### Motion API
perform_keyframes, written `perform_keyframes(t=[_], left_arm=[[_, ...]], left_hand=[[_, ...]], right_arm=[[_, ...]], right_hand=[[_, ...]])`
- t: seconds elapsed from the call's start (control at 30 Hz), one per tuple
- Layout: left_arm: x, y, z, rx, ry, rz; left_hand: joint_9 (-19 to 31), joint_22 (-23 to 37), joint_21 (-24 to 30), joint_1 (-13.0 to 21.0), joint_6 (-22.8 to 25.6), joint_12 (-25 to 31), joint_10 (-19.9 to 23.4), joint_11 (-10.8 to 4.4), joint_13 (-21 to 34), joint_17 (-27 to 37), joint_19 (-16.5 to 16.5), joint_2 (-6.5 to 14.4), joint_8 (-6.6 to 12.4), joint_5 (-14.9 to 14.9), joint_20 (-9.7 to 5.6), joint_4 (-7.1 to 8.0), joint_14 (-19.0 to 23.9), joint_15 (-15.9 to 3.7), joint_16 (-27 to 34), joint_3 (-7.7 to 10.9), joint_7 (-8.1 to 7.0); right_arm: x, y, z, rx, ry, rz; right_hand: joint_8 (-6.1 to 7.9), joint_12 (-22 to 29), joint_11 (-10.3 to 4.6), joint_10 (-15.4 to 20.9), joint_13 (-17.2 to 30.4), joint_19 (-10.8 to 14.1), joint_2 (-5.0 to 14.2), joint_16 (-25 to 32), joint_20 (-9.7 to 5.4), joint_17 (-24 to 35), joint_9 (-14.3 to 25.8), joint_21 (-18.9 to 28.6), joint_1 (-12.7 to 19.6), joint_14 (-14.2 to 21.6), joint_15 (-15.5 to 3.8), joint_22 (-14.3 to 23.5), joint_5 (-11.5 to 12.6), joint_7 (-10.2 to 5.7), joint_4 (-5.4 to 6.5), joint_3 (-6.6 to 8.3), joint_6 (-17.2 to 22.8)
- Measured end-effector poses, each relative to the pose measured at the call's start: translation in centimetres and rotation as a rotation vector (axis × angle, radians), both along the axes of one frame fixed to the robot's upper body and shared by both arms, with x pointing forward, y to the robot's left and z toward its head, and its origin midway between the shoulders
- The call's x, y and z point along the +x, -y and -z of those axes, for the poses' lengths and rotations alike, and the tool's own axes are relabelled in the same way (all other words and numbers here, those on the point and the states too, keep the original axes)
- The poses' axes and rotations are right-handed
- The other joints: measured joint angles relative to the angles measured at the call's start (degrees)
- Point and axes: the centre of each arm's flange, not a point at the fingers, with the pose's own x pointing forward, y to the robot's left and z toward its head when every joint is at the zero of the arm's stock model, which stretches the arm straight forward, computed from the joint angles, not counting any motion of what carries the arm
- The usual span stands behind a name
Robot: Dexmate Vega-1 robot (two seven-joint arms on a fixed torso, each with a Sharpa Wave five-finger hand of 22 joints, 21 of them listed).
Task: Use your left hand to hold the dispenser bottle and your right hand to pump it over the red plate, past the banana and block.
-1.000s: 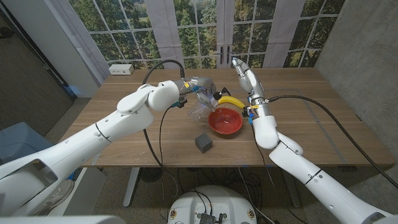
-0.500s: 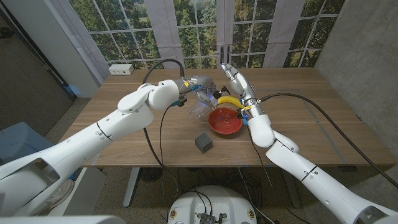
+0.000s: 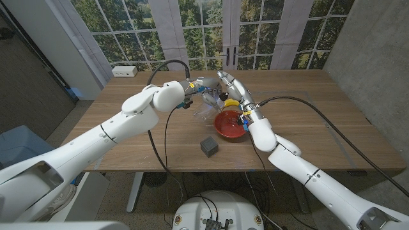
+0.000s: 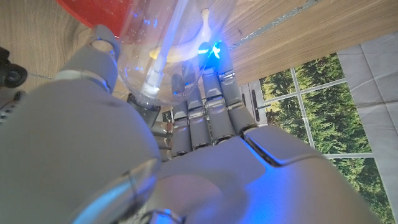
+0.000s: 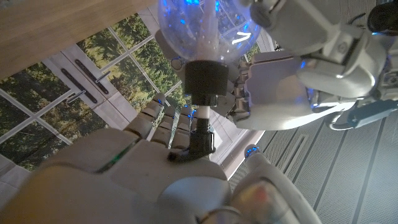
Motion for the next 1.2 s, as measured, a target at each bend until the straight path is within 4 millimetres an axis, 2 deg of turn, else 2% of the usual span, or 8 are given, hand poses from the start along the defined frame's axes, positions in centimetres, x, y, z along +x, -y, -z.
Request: perform_keyframes(t=[0.8,1.2], left_arm=[[0.0,0.2,0.0,0.003,-0.024,0.017],[-0.6,0.2,-0.1,0.009,-0.009,-0.003]], left_hand=[[0.0,0.1,0.7,1.7,3.2,0.6,1.6,0.6,0.0,-1.4,-0.6,-1.7,-0.9,-0.1,0.41,-0.34,0.6,0.02,-0.7,0.32,0.32],[-0.1,0.1,1.4,1.7,3.6,0.6,1.9,0.89,0.0,-1.6,-0.9,-1.7,-1.77,0.0,0.53,-0.29,0.8,0.0,-0.9,0.01,0.07]], right_arm=[[-0.3,-2.5,1.0,-0.062,-0.021,-0.076],[-0.6,-1.8,0.6,-0.026,-0.002,-0.061]], right_hand=[[-0.29,0.0,0.01,0.0,0.0,0.0,0.0,0.5,0.0,0.0,0.0,0.0,0.0,-0.5,-0.1,0.0,0.0,0.22,-0.24,-0.08,-0.2],[-0.29,0.0,0.01,0.0,0.0,0.0,0.0,0.5,0.0,-0.3,0.0,0.0,0.0,-0.5,-0.1,0.0,0.0,0.22,-0.4,0.08,-0.2]])
